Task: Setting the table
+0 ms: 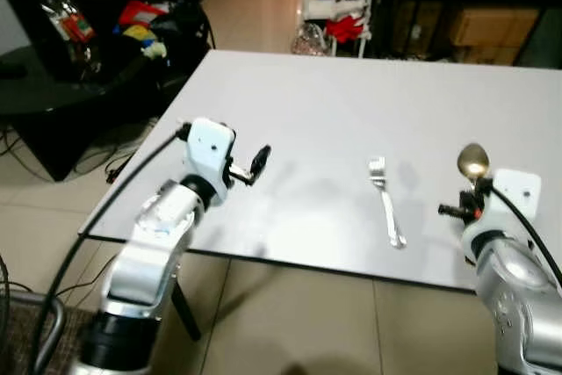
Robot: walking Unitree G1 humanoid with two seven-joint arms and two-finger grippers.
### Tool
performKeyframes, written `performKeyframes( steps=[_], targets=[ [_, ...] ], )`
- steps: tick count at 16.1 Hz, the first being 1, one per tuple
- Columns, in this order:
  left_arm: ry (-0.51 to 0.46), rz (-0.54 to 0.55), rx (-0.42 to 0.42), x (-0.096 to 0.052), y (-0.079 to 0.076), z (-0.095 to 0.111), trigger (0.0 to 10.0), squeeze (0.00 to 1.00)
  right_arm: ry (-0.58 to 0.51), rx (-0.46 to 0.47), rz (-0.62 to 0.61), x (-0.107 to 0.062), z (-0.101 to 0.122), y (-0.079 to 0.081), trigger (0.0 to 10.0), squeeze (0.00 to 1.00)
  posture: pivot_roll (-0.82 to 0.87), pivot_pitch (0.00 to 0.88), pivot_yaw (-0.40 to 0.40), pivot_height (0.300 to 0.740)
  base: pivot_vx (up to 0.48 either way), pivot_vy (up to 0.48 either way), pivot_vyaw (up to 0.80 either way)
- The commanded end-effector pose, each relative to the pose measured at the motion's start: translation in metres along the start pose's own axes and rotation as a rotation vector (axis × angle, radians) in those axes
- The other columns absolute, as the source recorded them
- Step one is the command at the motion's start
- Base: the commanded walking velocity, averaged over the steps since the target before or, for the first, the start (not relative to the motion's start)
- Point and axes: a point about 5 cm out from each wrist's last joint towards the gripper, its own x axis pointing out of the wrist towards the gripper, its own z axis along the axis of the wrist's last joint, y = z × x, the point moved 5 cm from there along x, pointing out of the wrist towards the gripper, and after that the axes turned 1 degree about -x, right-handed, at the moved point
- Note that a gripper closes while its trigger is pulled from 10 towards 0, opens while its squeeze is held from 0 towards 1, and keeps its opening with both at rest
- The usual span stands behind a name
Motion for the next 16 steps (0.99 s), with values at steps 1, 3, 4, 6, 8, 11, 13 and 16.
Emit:
performKeyframes(
  steps=[1, 3, 4, 6, 8, 11, 13, 16],
  targets=[
    [0.038, -0.041, 0.004, -0.003, -0.004, -0.008, 10.0, 0.0, 0.016, -0.007, 0.048, 0.006, -0.001, 0.009, 10.0, 0.0, -0.03, 0.0, 0.023, 0.74, 0.0, 0.0, 0.0],
    [0.042, -0.126, -0.005, -0.005, -0.017, -0.007, 10.0, 0.0, 0.035, -0.03, 0.08, 0.02, -0.003, 0.012, 10.0, 0.0, -0.03, 0.0, 0.028, 0.74, 0.0, 0.0, 0.0],
    [0.048, -0.182, -0.002, -0.008, -0.025, -0.008, 10.0, 0.0, 0.035, -0.018, 0.083, 0.027, -0.002, 0.012, 10.0, 0.0, -0.03, 0.0, 0.028, 0.74, 0.0, 0.0, 0.0],
    [0.079, -0.311, -0.006, -0.016, -0.043, -0.012, 10.0, 0.0, 0.049, -0.012, 0.092, 0.041, -0.002, 0.01, 10.0, 0.0, -0.01, 0.0, 0.025, 0.74, 0.0, 0.0, 0.0],
    [0.126, -0.431, 0.006, -0.028, -0.056, -0.019, 10.0, 0.0, 0.084, -0.011, 0.125, 0.048, -0.008, 0.01, 10.0, 0.0, 0.0, 0.0, 0.023, 0.74, 0.0, 0.0, 0.0],
    [0.134, -0.457, 0.013, -0.031, -0.057, -0.019, 10.0, 0.0, 0.102, -0.008, 0.157, 0.052, -0.015, 0.012, 10.0, 0.0, 0.0, 0.0, 0.029, 0.74, 0.0, 0.0, 0.0],
    [0.137, -0.485, 0.015, -0.033, -0.06, -0.017, 10.0, 0.0, 0.142, -0.006, 0.199, 0.057, -0.026, 0.012, 10.0, 0.0, 0.0, 0.0, 0.038, 0.74, 0.0, 0.0, 0.0],
    [0.145, -0.511, 0.019, -0.036, -0.061, -0.017, 10.0, 0.0, 0.174, -0.026, 0.24, 0.066, -0.035, 0.01, 10.0, 0.0, 0.01, 0.0, 0.043, 0.74, 0.0, 0.0, 0.0]
  ],
)
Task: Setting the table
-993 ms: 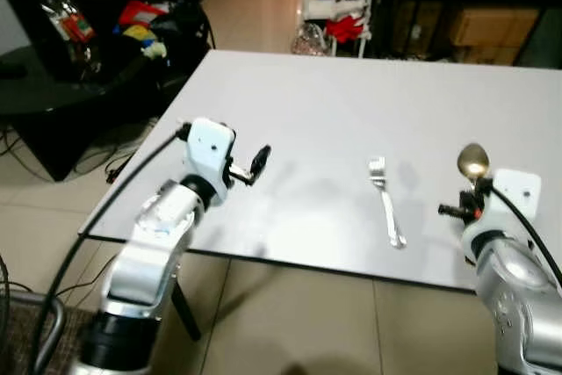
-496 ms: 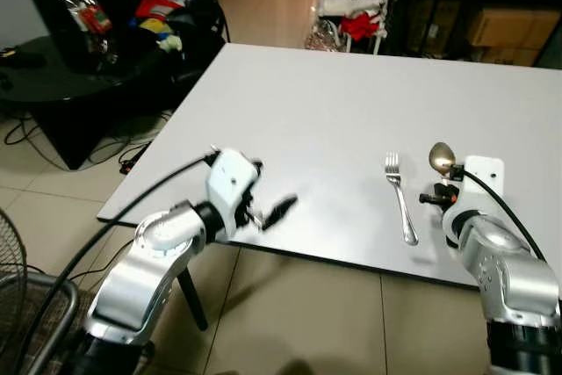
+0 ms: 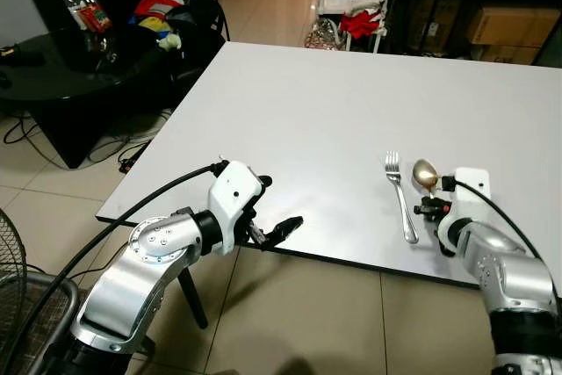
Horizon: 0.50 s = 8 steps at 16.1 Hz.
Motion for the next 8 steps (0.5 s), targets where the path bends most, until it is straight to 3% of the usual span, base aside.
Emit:
performKeyframes(
  steps=[1, 8],
  targets=[
    [0.005, -0.018, 0.012, -0.002, -0.001, 0.002, 10.0, 0.0, -0.004, -0.011, 0.023, 0.005, 0.003, -0.001, 10.0, 0.0, 0.01, 0.0, 0.045, 0.74, 0.0, 0.0, 0.0],
    [0.029, -0.037, 0.02, -0.007, -0.003, 0.001, 10.0, 0.0, 0.024, -0.031, 0.044, 0.022, 0.003, -0.009, 10.0, 0.0, 0.03, 0.0, 0.052, 0.74, 0.0, 0.0, 0.0]
  ],
)
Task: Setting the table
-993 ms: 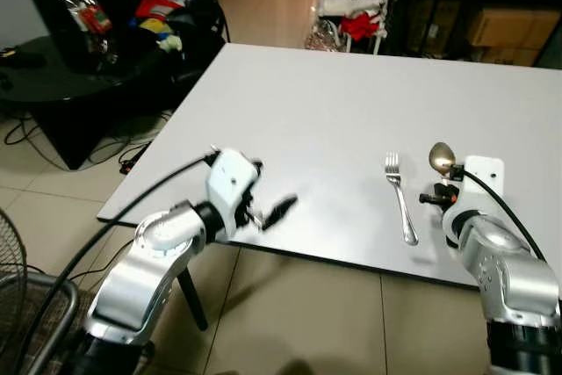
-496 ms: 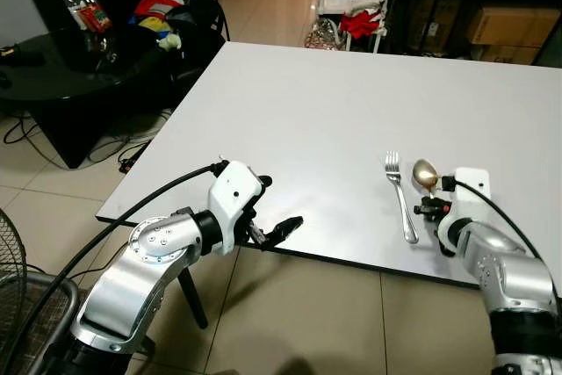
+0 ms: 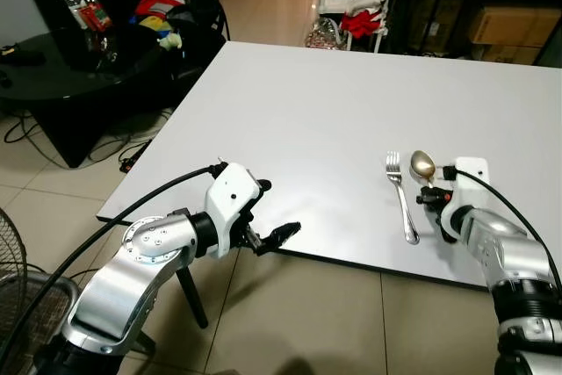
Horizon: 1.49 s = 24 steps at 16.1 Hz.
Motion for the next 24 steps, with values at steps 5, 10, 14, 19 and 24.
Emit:
performKeyframes(
  steps=[5, 10, 14, 19, 24],
  targets=[
    [0.009, -0.018, 0.008, -0.001, -0.002, 0.002, 10.0, 0.0, 0.046, 0.018, 0.045, 0.002, -0.008, 0.005, 10.0, 1.0, 0.03, 0.0, 0.054, 0.74, 0.0, 0.0, 0.0],
    [-0.021, 0.023, 0.0, 0.002, 0.004, 0.006, 10.0, 0.0, -0.014, 0.025, 0.096, -0.019, 0.006, 0.013, 10.0, 1.0, 0.02, 0.0, 0.043, 0.74, 0.0, 0.0, 0.0],
    [-0.114, 0.427, -0.024, -0.017, 0.056, 0.013, 10.0, 0.0, -0.266, -0.011, 0.179, -0.089, 0.035, 0.064, 10.0, 1.0, 0.02, 0.0, 0.029, 0.74, 0.0, 0.0, 0.0],
    [-0.118, 0.532, -0.038, -0.031, 0.059, 0.009, 10.0, 0.0, -0.392, 0.009, 0.029, -0.117, 0.032, 0.073, 10.0, 1.0, 0.04, 0.0, 0.023, 0.74, 0.0, -0.43, 0.0],
    [-0.124, 0.553, -0.045, -0.033, 0.057, 0.009, 10.0, 0.0, -0.393, 0.028, 0.142, -0.12, 0.028, 0.095, 10.0, 0.98, 0.05, 0.0, 0.013, 0.74, 0.0, -0.445, 0.0]
  ],
)
